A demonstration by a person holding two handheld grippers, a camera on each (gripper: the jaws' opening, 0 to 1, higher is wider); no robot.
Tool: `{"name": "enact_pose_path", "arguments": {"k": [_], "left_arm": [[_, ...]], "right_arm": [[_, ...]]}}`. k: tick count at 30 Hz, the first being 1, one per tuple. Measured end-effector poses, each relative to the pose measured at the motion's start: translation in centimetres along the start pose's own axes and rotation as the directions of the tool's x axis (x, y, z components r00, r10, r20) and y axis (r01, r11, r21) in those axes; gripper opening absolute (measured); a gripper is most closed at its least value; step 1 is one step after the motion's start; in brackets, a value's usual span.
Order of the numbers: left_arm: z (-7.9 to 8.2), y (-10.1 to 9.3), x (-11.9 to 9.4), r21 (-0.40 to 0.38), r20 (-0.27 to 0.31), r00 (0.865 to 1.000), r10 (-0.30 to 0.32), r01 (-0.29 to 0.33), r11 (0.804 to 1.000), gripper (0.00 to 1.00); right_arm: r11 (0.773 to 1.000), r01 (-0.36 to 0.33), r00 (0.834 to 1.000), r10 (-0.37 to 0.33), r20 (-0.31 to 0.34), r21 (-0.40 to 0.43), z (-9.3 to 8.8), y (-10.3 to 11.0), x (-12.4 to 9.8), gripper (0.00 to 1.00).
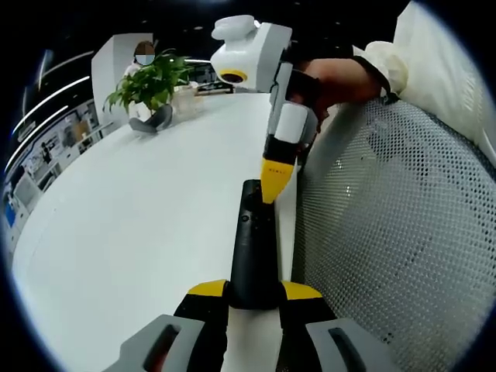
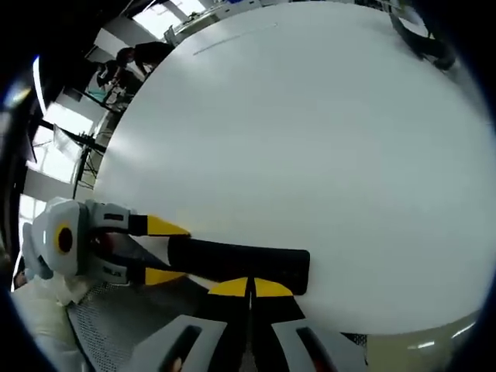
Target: Press the specified remote control buttons in sequence, fully releasing each button before pressing the next.
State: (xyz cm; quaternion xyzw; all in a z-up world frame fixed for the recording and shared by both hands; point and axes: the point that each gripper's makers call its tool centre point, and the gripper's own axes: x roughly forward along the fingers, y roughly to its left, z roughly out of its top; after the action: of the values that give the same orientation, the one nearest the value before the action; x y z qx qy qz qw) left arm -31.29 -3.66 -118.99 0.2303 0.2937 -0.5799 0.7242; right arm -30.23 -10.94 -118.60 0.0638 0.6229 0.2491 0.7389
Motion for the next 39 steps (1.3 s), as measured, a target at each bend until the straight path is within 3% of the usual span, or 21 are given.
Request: {"name": "enact_pose_path", "arguments": {"k": [6, 7, 14, 16, 18, 25, 39], "left_arm": [[0.0, 0.0, 0.0, -0.002, 0.005, 1.000, 0.003, -0.003, 1.000, 0.25], [0.0, 0.1, 0.1, -0.003, 0.005, 1.000, 0.004, -0.004, 1.000, 0.25], [0.0, 0.1, 0.1, -0.001, 0.006, 1.000, 0.004, -0.004, 1.000, 0.25], [0.0, 0.1, 0.1, -0.001, 0.006, 1.000, 0.002, -0.002, 1.000, 0.25], [0.0, 0.0, 0.2, 0.001, 0.005, 1.000, -0.003, 0.003, 1.000, 0.24], [0.0, -0.2, 0.3, 0.012, 0.003, 1.000, -0.016, 0.016, 1.000, 0.25], [0.0, -0.2, 0.4, 0.006, 0.003, 1.000, -0.011, 0.011, 1.000, 0.25]], "right_arm": [[0.998, 0.038, 0.999, -0.038, -0.001, -0.043, 0.2, -0.2, 0.1, 0.00], [0.998, 0.030, 1.000, -0.029, 0.011, -0.063, 0.4, -0.2, 0.1, 0.00], [0.999, -0.039, 0.999, 0.039, 0.012, 0.027, 0.4, -0.3, -0.1, 0.00], [0.999, -0.040, 0.999, 0.039, 0.013, 0.017, 0.4, -0.2, -0.1, 0.00], [1.000, -0.016, 0.997, 0.018, 0.070, -0.025, 1.4, -0.3, -0.4, 0.00], [0.998, -0.055, 0.996, 0.055, 0.066, -0.011, 1.2, 0.3, -0.2, 0.00], [0.998, 0.003, 0.999, 0.001, 0.050, -0.065, 1.0, 0.1, 0.0, 0.00]]}}
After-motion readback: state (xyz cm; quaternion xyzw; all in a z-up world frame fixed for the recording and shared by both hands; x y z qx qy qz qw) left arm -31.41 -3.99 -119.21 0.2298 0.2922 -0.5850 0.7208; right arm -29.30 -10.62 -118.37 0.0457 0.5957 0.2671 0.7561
